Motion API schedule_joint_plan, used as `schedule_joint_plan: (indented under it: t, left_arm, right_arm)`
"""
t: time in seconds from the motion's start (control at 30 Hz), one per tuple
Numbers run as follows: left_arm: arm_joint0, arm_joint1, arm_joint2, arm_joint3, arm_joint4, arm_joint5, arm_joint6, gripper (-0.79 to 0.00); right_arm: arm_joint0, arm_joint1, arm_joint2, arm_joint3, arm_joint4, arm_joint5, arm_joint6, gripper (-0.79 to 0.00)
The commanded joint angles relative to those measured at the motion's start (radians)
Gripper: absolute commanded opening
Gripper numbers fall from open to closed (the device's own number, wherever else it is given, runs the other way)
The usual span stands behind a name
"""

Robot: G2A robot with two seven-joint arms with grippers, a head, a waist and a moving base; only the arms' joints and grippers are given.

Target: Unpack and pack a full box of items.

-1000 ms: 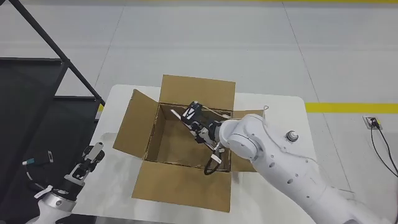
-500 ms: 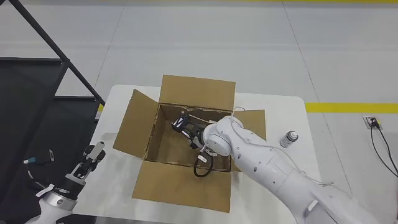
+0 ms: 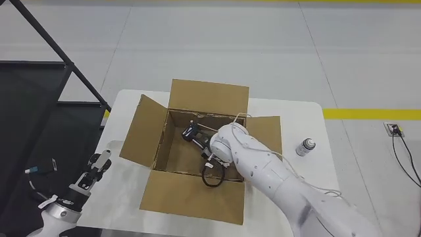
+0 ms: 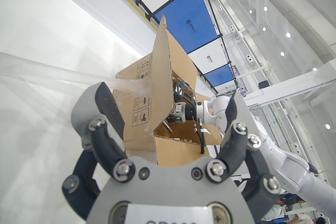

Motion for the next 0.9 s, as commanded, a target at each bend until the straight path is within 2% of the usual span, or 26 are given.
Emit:
schedule_joint_plan:
  t: [0.0, 0.13, 0.4, 0.5, 0.67, 0.87]
  left_arm:
    - [0.0, 0.0, 0.0, 0.0, 0.0, 0.0, 0.0, 0.0]
    - [-0.002, 0.001, 0.001, 0.001, 0.0, 0.001, -0.003, 0.0]
    - [-0.01, 0.002, 0.005, 0.005, -0.002, -0.001, -0.007, 0.0]
    - [-0.012, 0.002, 0.006, 0.006, -0.003, -0.001, -0.007, 0.0]
    - [-0.016, 0.003, 0.007, 0.008, -0.004, 0.0, -0.008, 0.0]
    - [-0.022, 0.003, 0.017, 0.008, -0.001, 0.002, -0.009, 0.0]
  right_arm:
    - [0.004, -0.014, -0.001, 0.028, 0.0, -0.01, -0.002, -0.625]
    - [0.011, -0.037, 0.0, 0.073, -0.002, -0.027, -0.007, -0.508]
    - [0.024, -0.063, 0.01, 0.116, -0.021, -0.042, -0.035, -0.462]
    - [0.035, -0.063, 0.027, 0.115, -0.019, -0.042, -0.071, -0.477]
    - [0.055, -0.036, 0.076, 0.084, -0.008, -0.075, -0.156, -0.508]
    - [0.038, 0.038, 0.163, -0.035, -0.009, -0.123, -0.22, -0.483]
